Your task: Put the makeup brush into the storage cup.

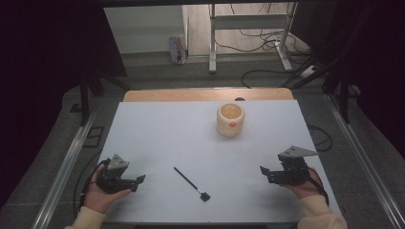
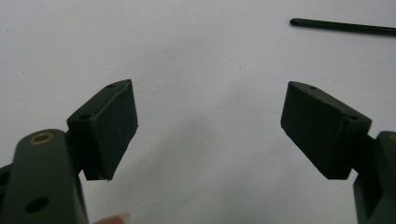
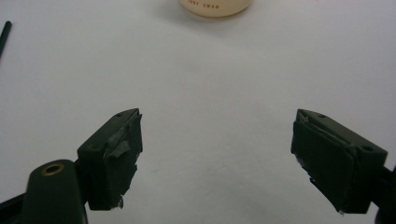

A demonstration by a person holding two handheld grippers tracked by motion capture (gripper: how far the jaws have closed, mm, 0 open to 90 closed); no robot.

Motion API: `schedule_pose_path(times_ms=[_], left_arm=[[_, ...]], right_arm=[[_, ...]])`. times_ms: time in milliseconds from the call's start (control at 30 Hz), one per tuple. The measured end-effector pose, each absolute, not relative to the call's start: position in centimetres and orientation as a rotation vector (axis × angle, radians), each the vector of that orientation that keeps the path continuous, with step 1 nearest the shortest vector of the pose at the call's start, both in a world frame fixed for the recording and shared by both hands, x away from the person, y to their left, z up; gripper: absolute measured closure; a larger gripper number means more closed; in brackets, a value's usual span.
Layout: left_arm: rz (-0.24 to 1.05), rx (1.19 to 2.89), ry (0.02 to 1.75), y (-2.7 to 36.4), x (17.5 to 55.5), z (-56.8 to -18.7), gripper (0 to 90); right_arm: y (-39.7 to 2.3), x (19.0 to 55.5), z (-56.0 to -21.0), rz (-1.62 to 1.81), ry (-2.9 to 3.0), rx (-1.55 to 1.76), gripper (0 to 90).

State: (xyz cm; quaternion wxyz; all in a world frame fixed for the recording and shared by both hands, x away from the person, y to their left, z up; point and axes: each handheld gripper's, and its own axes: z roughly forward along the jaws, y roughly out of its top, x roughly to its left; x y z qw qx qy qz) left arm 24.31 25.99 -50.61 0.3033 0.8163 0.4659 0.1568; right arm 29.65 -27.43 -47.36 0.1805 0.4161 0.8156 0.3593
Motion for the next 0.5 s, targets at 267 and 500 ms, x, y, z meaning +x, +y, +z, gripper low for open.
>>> schedule_pose_path(times_ms=[267,500], left_arm=[[0.417,2.171,1.235,26.02,24.26,-50.71,19.4],[0.42,2.17,1.24,26.04,24.15,-50.66,19.4]], right_arm=[[-27.33,29.82,-47.47,1.001,2.321,1.167,18.0],[-27.17,29.74,-47.3,1.002,2.325,1.178,19.1]])
